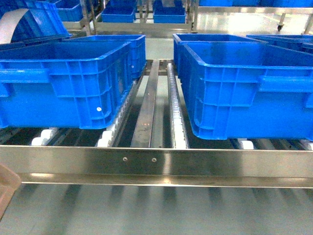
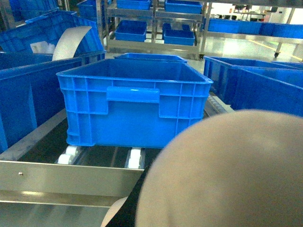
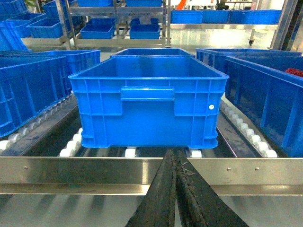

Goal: Place part in tray to right shelf

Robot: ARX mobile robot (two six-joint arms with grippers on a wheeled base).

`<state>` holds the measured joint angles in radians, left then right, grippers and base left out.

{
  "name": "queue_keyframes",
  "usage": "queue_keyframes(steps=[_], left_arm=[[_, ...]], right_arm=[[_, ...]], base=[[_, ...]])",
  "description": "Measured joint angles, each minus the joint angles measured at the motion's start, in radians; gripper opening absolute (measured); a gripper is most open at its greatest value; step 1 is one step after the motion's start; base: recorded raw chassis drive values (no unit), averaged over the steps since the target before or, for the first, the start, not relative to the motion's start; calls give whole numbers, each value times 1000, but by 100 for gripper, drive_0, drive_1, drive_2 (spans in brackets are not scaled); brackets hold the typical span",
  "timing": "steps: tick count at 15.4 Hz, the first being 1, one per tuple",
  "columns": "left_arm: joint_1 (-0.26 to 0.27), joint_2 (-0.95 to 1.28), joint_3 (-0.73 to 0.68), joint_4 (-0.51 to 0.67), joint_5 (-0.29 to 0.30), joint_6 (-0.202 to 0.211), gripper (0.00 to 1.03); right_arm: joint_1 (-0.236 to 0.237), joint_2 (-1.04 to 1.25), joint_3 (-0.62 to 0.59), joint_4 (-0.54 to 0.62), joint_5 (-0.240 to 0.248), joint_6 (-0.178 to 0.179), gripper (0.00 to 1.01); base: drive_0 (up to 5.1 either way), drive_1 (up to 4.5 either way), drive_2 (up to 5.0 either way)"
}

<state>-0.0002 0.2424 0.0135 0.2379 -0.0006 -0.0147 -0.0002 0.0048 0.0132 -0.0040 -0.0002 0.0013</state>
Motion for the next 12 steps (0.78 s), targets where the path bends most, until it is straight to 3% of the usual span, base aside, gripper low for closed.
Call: queue_keyframes(steps=[4,6,7,11,12], left_arm=[[0,-68,0,-68,0,0,13],[0,-230,0,-265,-1,0,13],[0,-232,2,-224,0,2,13],[0,-233,1,-244,0,2,13],[0,-233,1,-249,0,1,13]], right_arm=[[0,0,0,0,0,0,2],[0,0,0,-1,0,0,2],[0,0,0,1,0,0,2],[0,0,0,0,0,0,2],[0,0,0,0,0,0,11]], base=[[0,0,0],[0,0,0],[0,0,0],[0,0,0],[0,0,0]])
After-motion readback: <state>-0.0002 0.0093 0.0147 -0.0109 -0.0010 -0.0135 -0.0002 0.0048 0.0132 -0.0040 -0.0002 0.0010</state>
